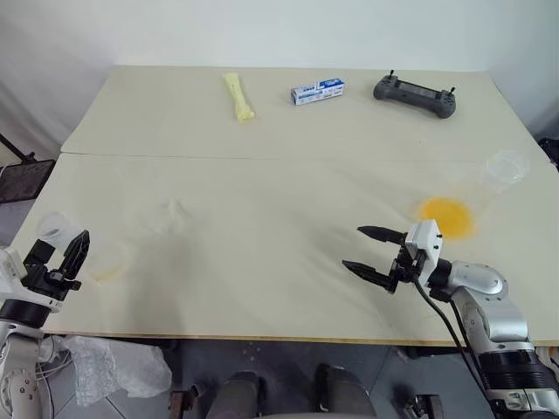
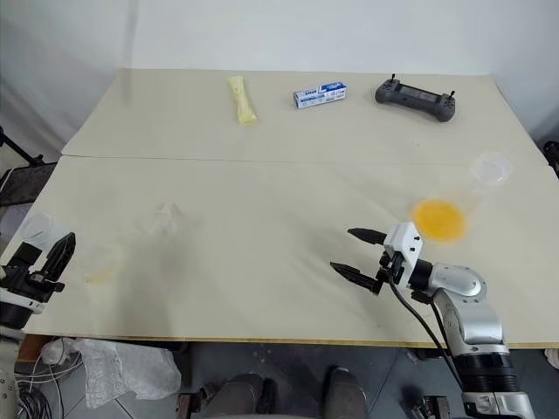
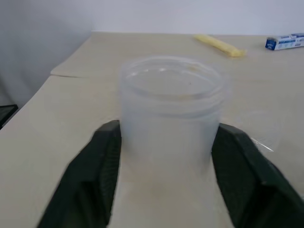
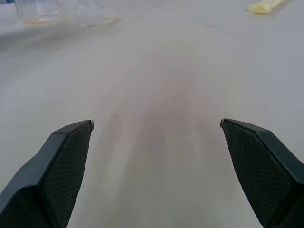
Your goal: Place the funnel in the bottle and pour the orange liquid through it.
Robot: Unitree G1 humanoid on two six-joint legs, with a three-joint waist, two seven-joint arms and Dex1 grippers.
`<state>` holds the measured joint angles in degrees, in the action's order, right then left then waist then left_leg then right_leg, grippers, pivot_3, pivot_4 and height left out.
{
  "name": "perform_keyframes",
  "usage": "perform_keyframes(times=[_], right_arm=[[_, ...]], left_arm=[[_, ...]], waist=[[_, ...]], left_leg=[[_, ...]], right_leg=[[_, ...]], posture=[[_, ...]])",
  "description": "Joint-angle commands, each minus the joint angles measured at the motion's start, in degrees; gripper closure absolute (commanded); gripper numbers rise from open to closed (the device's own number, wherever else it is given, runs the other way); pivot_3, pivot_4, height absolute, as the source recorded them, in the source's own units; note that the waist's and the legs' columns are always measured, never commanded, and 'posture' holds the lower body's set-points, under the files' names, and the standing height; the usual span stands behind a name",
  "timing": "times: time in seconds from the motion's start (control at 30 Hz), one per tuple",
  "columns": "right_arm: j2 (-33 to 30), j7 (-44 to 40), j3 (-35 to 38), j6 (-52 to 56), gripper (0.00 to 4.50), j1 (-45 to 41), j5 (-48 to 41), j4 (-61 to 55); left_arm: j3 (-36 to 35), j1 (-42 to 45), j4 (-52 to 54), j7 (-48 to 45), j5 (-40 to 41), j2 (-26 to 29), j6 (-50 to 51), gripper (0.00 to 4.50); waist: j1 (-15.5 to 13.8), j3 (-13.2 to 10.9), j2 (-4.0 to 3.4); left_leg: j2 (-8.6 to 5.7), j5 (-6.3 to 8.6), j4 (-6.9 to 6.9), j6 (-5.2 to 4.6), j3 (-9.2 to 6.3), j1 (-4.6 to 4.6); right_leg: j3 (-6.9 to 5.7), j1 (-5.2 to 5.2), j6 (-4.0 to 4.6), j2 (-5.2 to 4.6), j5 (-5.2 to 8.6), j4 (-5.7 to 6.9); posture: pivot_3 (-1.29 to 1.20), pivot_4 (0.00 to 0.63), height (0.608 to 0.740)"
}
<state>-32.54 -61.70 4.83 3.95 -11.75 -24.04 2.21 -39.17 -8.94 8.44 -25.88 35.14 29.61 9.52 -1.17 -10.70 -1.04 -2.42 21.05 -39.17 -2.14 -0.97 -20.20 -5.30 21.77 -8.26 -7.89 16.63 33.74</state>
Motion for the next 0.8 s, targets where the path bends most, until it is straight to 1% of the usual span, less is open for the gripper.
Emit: perform_keyframes(times=[0.03,0.13,0.23,0.3,0.37,0.4,0.47,0.6,0.67,0.7,0.73,0.8], right_arm=[[-0.82,0.41,1.47,-0.28,0.00,0.41,-0.88,-2.52],[-0.83,1.06,1.88,-0.15,0.00,0.56,-0.92,-3.18],[-1.25,1.76,2.63,0.04,0.00,1.18,-1.19,-4.50],[-2.17,1.52,3.64,0.44,0.00,2.26,-1.97,-5.99],[-3.16,0.95,4.50,0.78,0.00,3.45,-2.59,-7.49],[-3.41,0.79,4.66,0.92,0.00,3.72,-2.71,-7.88],[-4.77,-0.06,5.49,1.26,0.00,5.36,-3.39,-9.61],[-6.62,-0.37,7.26,1.85,0.00,8.47,-4.72,-12.94],[-7.18,-0.37,7.70,2.13,0.00,9.77,-5.04,-14.49],[-7.32,-0.29,7.67,2.32,0.00,9.98,-5.04,-14.95],[-7.55,-0.35,7.60,2.50,0.00,10.36,-5.10,-15.89],[-7.88,0.01,7.96,2.88,0.00,11.57,-5.62,-18.71]], left_arm=[[-0.66,1.06,-0.29,-1.05,-0.32,1.39,-1.02,2.24],[-0.86,2.78,-1.03,-3.27,0.81,2.98,-0.38,2.24],[-0.10,6.75,-3.18,-10.20,2.60,6.92,-1.03,2.24],[2.46,11.70,-5.70,-14.92,2.88,10.86,0.29,2.24],[5.63,17.51,-8.61,-18.73,2.51,13.49,0.65,2.24],[6.45,19.15,-9.61,-19.79,2.29,13.96,0.56,2.24],[11.11,26.10,-11.98,-22.57,1.91,14.51,1.81,2.24],[21.75,39.92,-17.55,-28.96,-0.45,12.21,3.18,2.24],[26.34,44.87,-20.56,-31.61,-2.76,10.08,1.82,2.24],[27.54,46.43,-21.95,-32.71,-3.59,9.34,0.88,2.24],[28.98,48.23,-23.14,-34.45,-3.69,8.04,0.73,2.24],[33.09,52.43,-25.48,-37.47,-3.96,3.76,1.64,2.24]], waist=[[0.00,0.00,0.00],[0.01,0.00,0.00],[-0.24,0.00,0.00],[-0.39,0.00,0.00],[-0.41,-0.01,-0.01],[-0.30,0.00,0.00],[-0.07,-0.01,-0.02],[-0.19,-0.01,0.00],[-0.19,-0.01,0.02],[-0.19,-0.01,0.02],[-0.09,-0.01,0.02],[-0.13,-0.03,0.04]], left_leg=[[0.00,0.00,0.00,0.00,0.00,0.00],[0.00,0.00,0.00,0.00,0.00,0.00],[0.03,-0.01,-0.01,0.03,-0.01,-0.01],[0.01,-0.02,-0.04,0.03,-0.01,-0.01],[-0.02,-0.03,-0.06,0.01,-0.02,-0.03],[-0.06,-0.03,-0.06,0.00,-0.03,-0.03],[-0.07,-0.03,-0.06,0.00,0.01,-0.02],[-0.05,-0.03,-0.06,-0.01,0.00,-0.07],[-0.06,-0.04,-0.06,-0.01,0.00,-0.08],[-0.04,-0.04,-0.07,-0.02,0.07,-0.08],[-0.06,-0.04,-0.07,-0.02,0.09,-0.08],[-0.02,-0.04,-0.07,-0.02,0.20,-0.10]], right_leg=[[0.00,0.00,0.00,0.00,0.00,0.00],[-0.01,0.01,0.00,0.02,0.00,0.02],[-0.02,0.03,0.00,0.06,0.00,0.05],[-0.03,0.03,0.00,0.06,0.00,0.07],[-0.10,0.02,0.00,0.04,0.00,0.08],[-0.18,0.01,0.00,0.03,0.00,0.11],[-0.35,0.02,-0.02,0.01,-0.01,0.10],[-0.53,0.10,-0.03,0.05,-0.02,0.18],[-0.56,0.08,-0.04,0.08,-0.02,0.21],[-0.56,0.10,-0.05,0.11,-0.03,0.17],[-0.56,0.09,-0.06,0.10,-0.03,0.20],[-0.56,0.14,-0.07,0.14,-0.04,0.18]], posture=[[0.00,0.150,0.740],[0.00,0.150,0.740],[0.00,0.150,0.740],[0.00,0.150,0.740],[0.00,0.150,0.740],[0.00,0.150,0.740],[0.00,0.150,0.740],[0.00,0.150,0.740],[0.00,0.150,0.740],[0.00,0.150,0.740],[0.00,0.150,0.740],[0.00,0.150,0.740]])
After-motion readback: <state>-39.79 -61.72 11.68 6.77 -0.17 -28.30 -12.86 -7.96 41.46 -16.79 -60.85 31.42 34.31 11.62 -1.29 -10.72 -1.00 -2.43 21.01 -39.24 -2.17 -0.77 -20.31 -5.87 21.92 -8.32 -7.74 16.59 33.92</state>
